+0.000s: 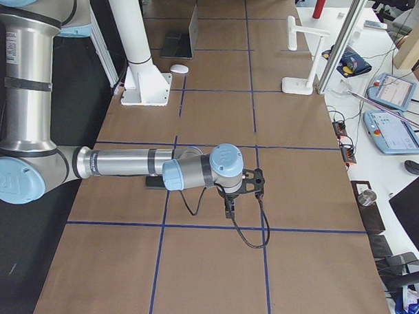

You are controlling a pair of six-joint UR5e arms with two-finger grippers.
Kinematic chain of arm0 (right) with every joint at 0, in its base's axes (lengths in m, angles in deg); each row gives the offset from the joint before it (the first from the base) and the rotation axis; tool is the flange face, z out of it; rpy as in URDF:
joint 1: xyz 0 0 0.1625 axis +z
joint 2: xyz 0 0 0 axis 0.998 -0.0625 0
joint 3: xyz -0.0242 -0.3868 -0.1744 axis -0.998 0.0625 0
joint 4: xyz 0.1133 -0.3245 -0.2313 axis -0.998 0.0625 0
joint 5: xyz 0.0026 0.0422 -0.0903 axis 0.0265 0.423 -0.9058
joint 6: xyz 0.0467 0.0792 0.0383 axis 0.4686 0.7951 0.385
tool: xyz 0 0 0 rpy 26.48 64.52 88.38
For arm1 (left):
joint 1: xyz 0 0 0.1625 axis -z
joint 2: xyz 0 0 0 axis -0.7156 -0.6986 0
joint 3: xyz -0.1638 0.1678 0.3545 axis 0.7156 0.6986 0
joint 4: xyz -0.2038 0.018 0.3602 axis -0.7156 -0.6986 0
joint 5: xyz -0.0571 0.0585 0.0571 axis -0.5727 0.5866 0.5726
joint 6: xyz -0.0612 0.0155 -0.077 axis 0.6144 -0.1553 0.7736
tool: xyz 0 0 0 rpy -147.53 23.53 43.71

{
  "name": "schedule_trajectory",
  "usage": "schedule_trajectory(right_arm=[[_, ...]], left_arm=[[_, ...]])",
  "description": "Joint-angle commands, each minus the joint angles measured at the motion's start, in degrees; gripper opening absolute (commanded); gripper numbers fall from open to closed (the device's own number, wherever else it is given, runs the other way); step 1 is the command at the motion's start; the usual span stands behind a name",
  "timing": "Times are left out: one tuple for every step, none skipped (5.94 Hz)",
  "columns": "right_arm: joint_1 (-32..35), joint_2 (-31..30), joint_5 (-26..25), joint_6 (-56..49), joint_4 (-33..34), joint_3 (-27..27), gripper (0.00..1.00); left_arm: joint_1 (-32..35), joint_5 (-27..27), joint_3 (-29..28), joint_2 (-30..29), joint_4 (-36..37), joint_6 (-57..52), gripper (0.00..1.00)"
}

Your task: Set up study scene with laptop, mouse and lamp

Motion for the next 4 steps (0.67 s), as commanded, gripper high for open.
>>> schedule_trajectory(right_arm=[[0.0,0.1,0.1,0.0,-0.2,-0.1,1.00],[0.0,0.1,0.1,0.0,-0.4,-0.2,1.00],[0.1,0.1,0.2,0.0,-0.4,-0.2,1.00],[0.0,0.1,1.8,0.1,-0.4,-0.2,1.00]], left_arm=[[-1.9,0.0,6.2,1.3,0.8,11.4,1.00],[-4.7,0.0,11.6,1.4,4.7,18.7,1.00],[-6.3,0.0,18.0,4.1,8.1,24.3,1.00],[-9.8,0.1,24.9,7.4,8.3,35.0,1.00]])
